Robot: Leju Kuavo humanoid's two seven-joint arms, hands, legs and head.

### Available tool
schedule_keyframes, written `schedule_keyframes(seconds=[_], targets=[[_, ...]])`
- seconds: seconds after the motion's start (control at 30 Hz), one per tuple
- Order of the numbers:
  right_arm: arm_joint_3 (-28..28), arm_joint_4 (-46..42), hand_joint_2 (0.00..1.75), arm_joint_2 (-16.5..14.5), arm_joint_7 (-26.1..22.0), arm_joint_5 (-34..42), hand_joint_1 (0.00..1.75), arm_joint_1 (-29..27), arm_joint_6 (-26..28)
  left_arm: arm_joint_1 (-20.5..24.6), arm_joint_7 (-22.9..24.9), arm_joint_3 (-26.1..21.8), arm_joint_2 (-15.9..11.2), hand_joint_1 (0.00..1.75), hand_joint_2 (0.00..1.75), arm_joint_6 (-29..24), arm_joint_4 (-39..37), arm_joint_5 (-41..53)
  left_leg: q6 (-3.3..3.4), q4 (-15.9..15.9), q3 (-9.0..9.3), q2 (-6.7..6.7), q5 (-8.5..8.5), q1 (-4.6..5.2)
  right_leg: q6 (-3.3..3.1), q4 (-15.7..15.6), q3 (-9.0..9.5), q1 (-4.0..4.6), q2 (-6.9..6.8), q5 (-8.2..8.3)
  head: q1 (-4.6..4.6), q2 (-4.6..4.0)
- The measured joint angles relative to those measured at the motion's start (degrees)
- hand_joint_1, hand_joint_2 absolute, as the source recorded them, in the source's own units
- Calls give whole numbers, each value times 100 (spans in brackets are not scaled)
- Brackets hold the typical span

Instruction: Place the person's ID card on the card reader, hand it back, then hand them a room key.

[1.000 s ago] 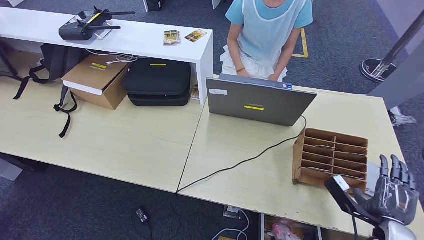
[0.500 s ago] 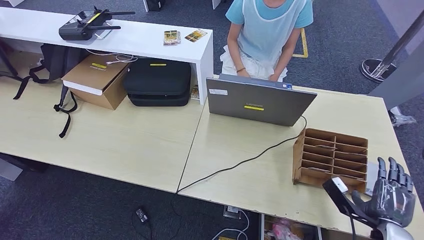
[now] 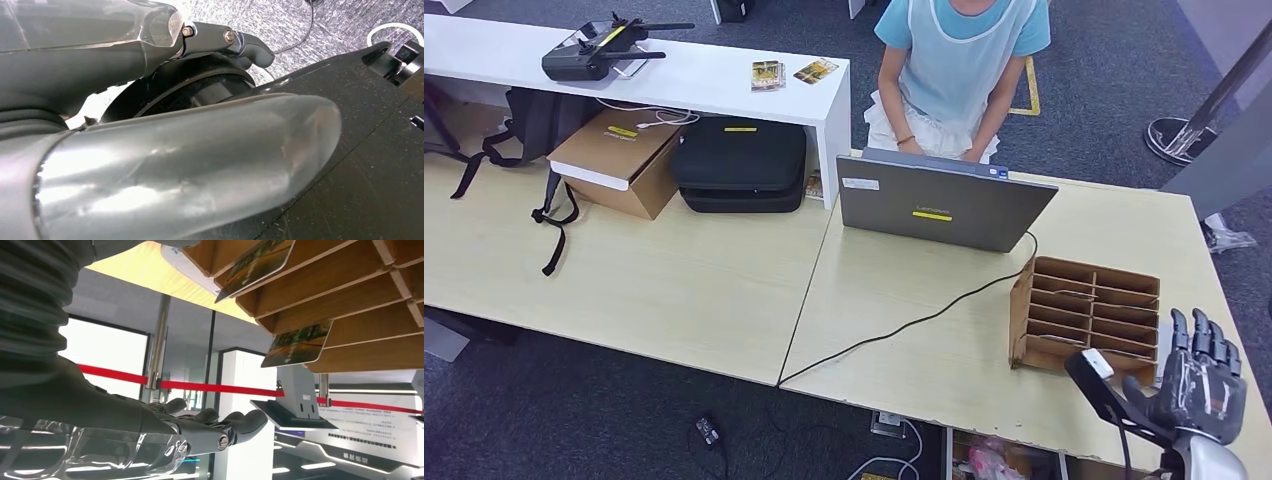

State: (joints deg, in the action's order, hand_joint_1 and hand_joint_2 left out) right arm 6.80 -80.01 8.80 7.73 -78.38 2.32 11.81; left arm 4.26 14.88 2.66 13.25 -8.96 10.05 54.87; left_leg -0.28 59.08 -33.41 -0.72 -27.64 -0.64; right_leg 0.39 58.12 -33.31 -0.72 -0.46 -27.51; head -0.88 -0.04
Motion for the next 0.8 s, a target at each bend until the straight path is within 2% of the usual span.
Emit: schedule_keyframes(seconds=[0.8], targets=[[-297,812,175,78,109,100,7,573,-261,-47,-1,-277,-26,0,0,-114,0,-166,0,0,1,-2,0,0,0,0,0,0,-1,0,1,0]])
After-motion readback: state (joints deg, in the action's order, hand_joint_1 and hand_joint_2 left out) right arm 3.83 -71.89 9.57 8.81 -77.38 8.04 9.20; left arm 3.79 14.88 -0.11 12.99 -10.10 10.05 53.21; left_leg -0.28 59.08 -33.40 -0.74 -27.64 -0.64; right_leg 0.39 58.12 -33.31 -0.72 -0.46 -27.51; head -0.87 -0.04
